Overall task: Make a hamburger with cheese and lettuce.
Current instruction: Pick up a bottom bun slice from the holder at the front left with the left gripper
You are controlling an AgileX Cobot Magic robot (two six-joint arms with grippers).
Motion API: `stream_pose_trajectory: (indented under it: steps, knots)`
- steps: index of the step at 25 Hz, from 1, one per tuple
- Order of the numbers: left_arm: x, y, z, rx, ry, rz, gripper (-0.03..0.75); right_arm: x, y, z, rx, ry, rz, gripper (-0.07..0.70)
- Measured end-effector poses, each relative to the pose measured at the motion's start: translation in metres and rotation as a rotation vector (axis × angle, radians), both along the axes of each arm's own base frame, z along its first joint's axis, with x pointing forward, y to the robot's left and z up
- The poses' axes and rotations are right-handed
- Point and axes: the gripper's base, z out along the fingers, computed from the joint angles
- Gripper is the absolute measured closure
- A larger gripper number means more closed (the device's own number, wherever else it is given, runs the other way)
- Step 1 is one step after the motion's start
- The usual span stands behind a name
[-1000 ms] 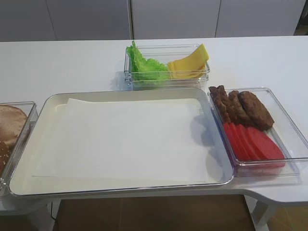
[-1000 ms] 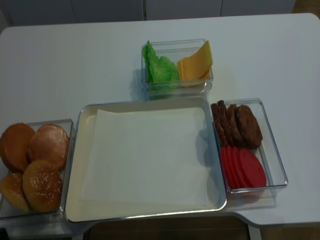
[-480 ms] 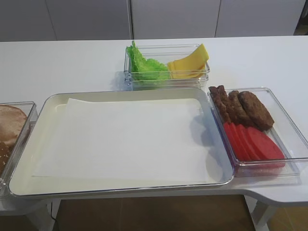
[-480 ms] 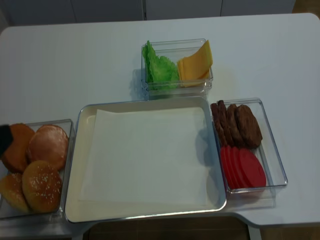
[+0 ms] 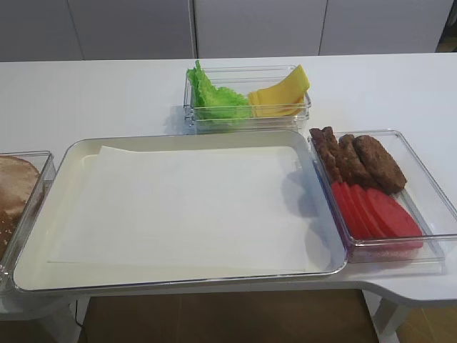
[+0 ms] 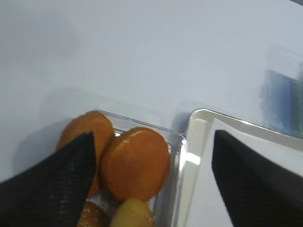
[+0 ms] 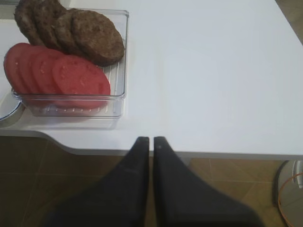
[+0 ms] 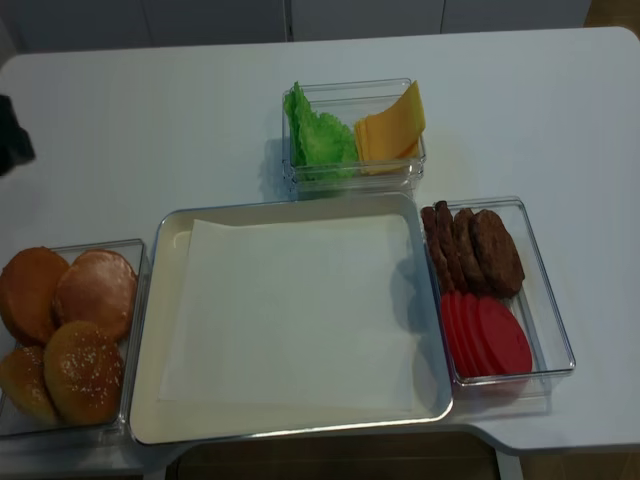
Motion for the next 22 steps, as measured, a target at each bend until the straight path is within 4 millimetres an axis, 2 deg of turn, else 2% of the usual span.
stream_pose_trajectory:
  steps: [2, 7, 18, 22]
  knots:
    - [0.008, 0.014, -0.003, -0.015, 0.025, 0.05, 0.149, 0.0, 0.0, 0.0, 0.0, 0.0, 0.0, 0.612]
    - [0.026, 0.04, -0.026, -0.084, 0.116, 0.118, 0.15, 0.0, 0.0, 0.0, 0.0, 0.0, 0.0, 0.612]
    - [0.054, 0.075, -0.061, -0.049, 0.359, -0.156, 0.155, 0.0, 0.0, 0.0, 0.0, 0.0, 0.0, 0.612]
    - [0.057, 0.076, -0.066, -0.035, 0.39, -0.212, 0.158, 0.0, 0.0, 0.0, 0.0, 0.0, 0.0, 0.612]
